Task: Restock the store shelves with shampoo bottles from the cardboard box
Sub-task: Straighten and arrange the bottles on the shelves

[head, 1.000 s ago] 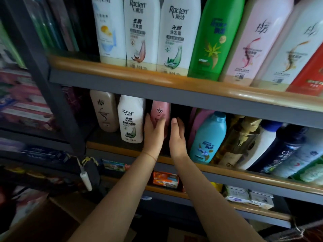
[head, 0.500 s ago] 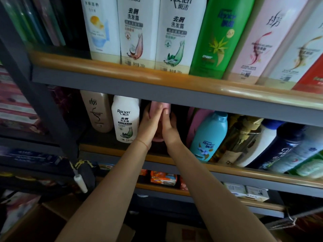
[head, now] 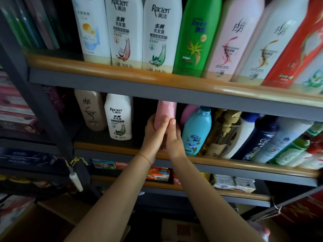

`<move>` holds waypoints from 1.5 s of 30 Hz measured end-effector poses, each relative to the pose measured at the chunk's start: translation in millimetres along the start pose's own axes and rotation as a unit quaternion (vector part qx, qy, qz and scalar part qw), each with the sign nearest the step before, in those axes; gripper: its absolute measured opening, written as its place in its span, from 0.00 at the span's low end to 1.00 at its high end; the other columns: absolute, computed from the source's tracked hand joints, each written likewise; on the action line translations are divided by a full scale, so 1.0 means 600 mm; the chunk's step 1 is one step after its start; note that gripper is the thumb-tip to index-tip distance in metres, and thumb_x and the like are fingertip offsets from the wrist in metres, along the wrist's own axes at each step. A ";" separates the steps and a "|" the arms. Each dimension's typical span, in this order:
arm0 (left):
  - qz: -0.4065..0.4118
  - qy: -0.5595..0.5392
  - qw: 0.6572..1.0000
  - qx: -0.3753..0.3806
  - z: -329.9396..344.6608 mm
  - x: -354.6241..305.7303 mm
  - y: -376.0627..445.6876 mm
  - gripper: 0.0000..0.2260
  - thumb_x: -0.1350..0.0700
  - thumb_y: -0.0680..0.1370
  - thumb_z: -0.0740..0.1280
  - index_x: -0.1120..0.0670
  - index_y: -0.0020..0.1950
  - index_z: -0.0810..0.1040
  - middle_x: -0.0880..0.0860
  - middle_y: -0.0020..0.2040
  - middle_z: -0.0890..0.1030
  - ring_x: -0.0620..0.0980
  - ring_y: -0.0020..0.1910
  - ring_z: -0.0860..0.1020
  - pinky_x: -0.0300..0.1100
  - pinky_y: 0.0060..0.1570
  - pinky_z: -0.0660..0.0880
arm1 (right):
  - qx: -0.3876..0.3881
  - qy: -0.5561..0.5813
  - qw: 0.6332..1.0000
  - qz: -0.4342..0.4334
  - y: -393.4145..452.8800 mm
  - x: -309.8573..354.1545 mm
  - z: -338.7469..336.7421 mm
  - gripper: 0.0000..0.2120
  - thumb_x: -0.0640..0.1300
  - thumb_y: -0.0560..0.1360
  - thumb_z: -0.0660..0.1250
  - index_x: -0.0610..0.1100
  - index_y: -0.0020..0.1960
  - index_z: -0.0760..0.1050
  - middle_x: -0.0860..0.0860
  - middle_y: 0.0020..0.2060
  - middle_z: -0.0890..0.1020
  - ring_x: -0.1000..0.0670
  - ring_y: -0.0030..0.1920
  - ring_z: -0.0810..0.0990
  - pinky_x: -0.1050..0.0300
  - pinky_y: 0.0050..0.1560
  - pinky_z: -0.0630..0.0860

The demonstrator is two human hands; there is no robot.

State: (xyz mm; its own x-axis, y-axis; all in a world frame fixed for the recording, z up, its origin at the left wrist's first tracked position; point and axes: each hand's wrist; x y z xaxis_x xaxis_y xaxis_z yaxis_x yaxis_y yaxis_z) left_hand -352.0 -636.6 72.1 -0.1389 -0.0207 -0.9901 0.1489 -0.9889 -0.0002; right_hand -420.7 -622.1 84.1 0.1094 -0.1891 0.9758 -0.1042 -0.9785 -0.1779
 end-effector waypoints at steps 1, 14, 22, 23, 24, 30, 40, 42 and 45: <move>-0.001 -0.003 1.000 0.005 0.000 -0.001 -0.002 0.39 0.27 0.65 0.64 0.43 0.73 0.68 0.47 0.62 0.78 0.42 0.58 0.78 0.44 0.53 0.78 | 0.004 -0.005 1.000 -0.002 -0.005 0.002 -0.003 0.44 0.76 0.69 0.47 0.54 0.79 0.54 0.47 0.74 0.67 0.44 0.73 0.67 0.45 0.72 0.67; 0.005 0.047 0.995 0.085 -0.021 0.009 0.032 0.48 0.36 0.59 0.76 0.46 0.77 0.64 0.47 0.63 0.79 0.43 0.60 0.78 0.44 0.58 0.76 | -0.216 -0.176 0.943 -0.184 -0.061 -0.034 -0.142 0.11 0.41 0.78 0.64 0.46 0.59 0.68 0.51 0.47 0.80 0.52 0.43 0.79 0.62 0.34 0.72; 0.006 0.054 0.995 0.083 0.002 0.009 0.021 0.47 0.35 0.60 0.74 0.42 0.76 0.62 0.40 0.60 0.77 0.37 0.58 0.76 0.37 0.51 0.73 | -0.198 -0.267 0.920 -0.210 -0.044 -0.058 -0.156 0.21 0.44 0.78 0.64 0.49 0.67 0.61 0.51 0.44 0.80 0.50 0.40 0.81 0.54 0.33 0.77; 0.008 0.053 0.995 0.082 0.004 0.009 0.020 0.47 0.35 0.60 0.74 0.42 0.76 0.62 0.40 0.60 0.76 0.37 0.57 0.76 0.36 0.50 0.73 | -0.197 -0.270 0.918 -0.212 -0.043 -0.060 -0.154 0.21 0.44 0.78 0.64 0.49 0.68 0.60 0.51 0.44 0.80 0.49 0.40 0.81 0.55 0.32 0.76; 0.009 0.053 0.995 0.079 0.006 0.008 0.018 0.47 0.35 0.60 0.75 0.43 0.76 0.62 0.40 0.61 0.76 0.38 0.58 0.76 0.36 0.50 0.73 | -0.196 -0.271 0.917 -0.216 -0.042 -0.061 -0.152 0.22 0.44 0.78 0.64 0.48 0.68 0.60 0.51 0.45 0.80 0.49 0.40 0.81 0.56 0.31 0.74; 0.032 0.054 0.997 0.049 0.014 0.015 0.009 0.44 0.37 0.61 0.76 0.42 0.74 0.63 0.44 0.62 0.77 0.41 0.58 0.78 0.34 0.50 0.76 | -0.227 -0.269 0.902 -0.250 -0.039 -0.059 -0.146 0.20 0.44 0.78 0.64 0.46 0.67 0.61 0.49 0.44 0.82 0.48 0.39 0.82 0.60 0.29 0.71; 0.024 0.034 0.999 0.033 0.016 0.019 0.013 0.36 0.53 0.73 0.76 0.45 0.76 0.62 0.47 0.64 0.77 0.41 0.58 0.78 0.31 0.46 0.77 | -0.275 -0.287 0.885 -0.242 -0.012 0.038 -0.144 0.23 0.59 0.77 0.65 0.45 0.66 0.72 0.48 0.31 0.81 0.44 0.33 0.81 0.58 0.30 0.69; 0.025 0.034 0.999 0.032 0.018 0.019 0.014 0.35 0.54 0.73 0.76 0.44 0.75 0.63 0.46 0.63 0.77 0.39 0.56 0.78 0.28 0.43 0.77 | -0.278 -0.325 0.880 -0.207 -0.009 0.051 -0.140 0.27 0.65 0.74 0.64 0.44 0.60 0.73 0.46 0.35 0.82 0.42 0.36 0.82 0.57 0.31 0.69; 0.030 0.040 0.998 0.027 0.018 0.022 0.016 0.35 0.53 0.73 0.76 0.44 0.76 0.63 0.46 0.63 0.77 0.39 0.57 0.78 0.28 0.43 0.76 | -0.284 -0.355 0.873 -0.175 -0.011 0.063 -0.138 0.28 0.68 0.72 0.65 0.45 0.57 0.73 0.47 0.38 0.82 0.42 0.38 0.82 0.58 0.31 0.67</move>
State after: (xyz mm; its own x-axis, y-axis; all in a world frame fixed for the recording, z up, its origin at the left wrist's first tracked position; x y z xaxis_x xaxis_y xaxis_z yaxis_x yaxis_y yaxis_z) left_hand -363.0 -648.1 60.3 -0.0519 -0.0695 -0.9962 0.1009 -0.9928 0.0640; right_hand -497.6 -616.3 132.8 0.7976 -0.0871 0.5969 -0.3931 -0.8256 0.4048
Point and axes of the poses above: each hand's wrist, its own y-axis towards the middle knuckle, its own z-axis out of the palm, x = y × z
